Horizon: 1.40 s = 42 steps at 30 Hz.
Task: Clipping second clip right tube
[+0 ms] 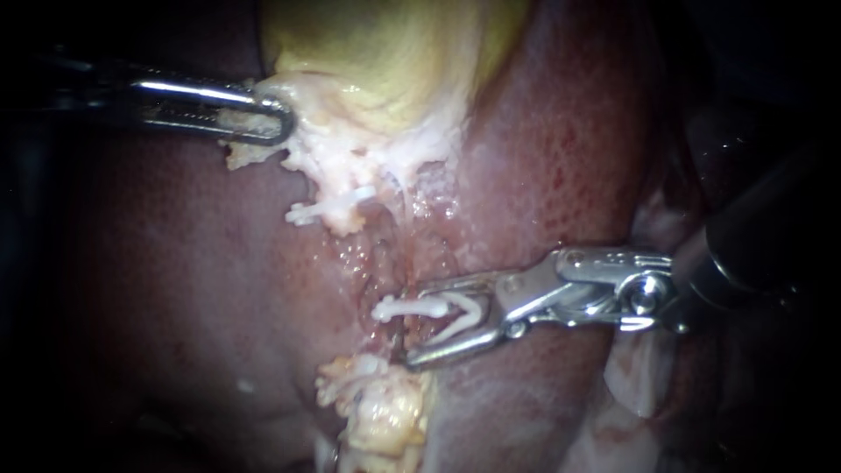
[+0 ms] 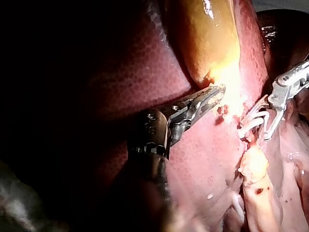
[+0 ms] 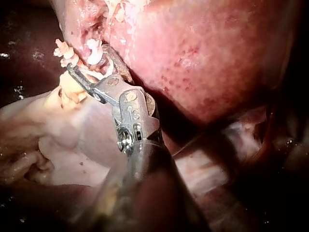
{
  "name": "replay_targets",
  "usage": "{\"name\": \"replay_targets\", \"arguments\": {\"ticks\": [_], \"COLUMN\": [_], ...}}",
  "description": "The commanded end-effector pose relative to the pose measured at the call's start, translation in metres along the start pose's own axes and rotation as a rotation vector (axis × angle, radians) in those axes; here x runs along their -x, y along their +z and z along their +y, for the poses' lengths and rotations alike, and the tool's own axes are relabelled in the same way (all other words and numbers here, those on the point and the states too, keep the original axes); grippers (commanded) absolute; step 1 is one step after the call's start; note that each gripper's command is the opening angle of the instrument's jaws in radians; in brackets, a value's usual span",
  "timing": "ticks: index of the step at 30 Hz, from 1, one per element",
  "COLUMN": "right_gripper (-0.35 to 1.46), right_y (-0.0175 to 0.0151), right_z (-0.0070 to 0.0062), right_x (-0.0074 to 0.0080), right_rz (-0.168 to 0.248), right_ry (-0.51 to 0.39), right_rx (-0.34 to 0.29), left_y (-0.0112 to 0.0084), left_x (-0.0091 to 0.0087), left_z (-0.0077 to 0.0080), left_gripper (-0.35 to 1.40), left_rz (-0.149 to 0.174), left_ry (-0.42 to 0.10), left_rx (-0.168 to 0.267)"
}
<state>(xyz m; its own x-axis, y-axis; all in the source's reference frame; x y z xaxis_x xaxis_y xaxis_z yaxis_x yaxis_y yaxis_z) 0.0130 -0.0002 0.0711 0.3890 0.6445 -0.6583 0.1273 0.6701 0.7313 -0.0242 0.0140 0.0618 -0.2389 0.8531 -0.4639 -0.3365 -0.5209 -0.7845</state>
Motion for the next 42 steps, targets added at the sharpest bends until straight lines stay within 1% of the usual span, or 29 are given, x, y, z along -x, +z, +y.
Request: {"name": "replay_targets", "arguments": {"ticks": [1,6,10,12,17,20,23,27,29,34,38,42], "right_gripper": [0.5,0.5,0.5,0.5,0.5,0.5,0.5,0.49,0.49,0.49,0.49,0.49], "right_y": [-0.0002,-0.001,-0.0013,-0.0013,-0.0005,0.0001,0.0007,0.0018,0.0024,0.0031,0.0031,0.0029], "right_z": [0.0,0.0003,0.0004,0.0004,0.0007,0.0009,0.001,0.0011,0.0012,0.0009,0.0006,-0.0003], "right_x": [-0.0001,-0.0008,-0.0017,-0.0019,-0.0021,-0.0024,-0.0026,-0.0027,-0.0028,-0.0028,-0.0031,-0.0038], "right_rz": [-0.001,0.005,0.039,0.048,0.057,0.074,0.083,0.113,0.116,0.124,0.14,0.166], "right_ry": [0.002,0.007,0.031,0.044,0.08,0.098,0.116,0.145,0.15,0.161,0.168,0.177], "right_rx": [-0.002,-0.009,-0.019,-0.02,-0.019,-0.023,-0.024,-0.033,-0.033,-0.036,-0.045,-0.057], "left_y": [0.0,-0.0001,-0.0002,-0.0002,-0.0001,-0.0001,-0.0001,-0.0001,-0.0001,-0.0001,-0.0001,-0.0001], "left_x": [0.0,0.0,0.0,0.0,0.0,0.0,0.0,0.0,0.0,0.0,0.0,0.0], "left_z": [0.0,0.0,0.0,0.0,0.0,0.0,0.0,0.0,0.0,0.0001,0.0001,0.0001], "left_gripper": [-0.35,-0.35,-0.35,-0.35,-0.35,-0.35,-0.35,-0.35,-0.35,-0.35,-0.35,-0.35], "left_rz": [0.0,0.0,0.0,0.0,0.0,0.0,0.0,0.0,0.0,0.0,0.0,0.0], "left_ry": [0.0,0.0,0.0,0.0,0.0,0.0,0.0,0.0,0.0,0.0,0.0,0.0], "left_rx": [0.0,0.001,0.001,0.001,0.001,0.001,0.001,0.0,0.0,0.0,0.0,0.0]}}
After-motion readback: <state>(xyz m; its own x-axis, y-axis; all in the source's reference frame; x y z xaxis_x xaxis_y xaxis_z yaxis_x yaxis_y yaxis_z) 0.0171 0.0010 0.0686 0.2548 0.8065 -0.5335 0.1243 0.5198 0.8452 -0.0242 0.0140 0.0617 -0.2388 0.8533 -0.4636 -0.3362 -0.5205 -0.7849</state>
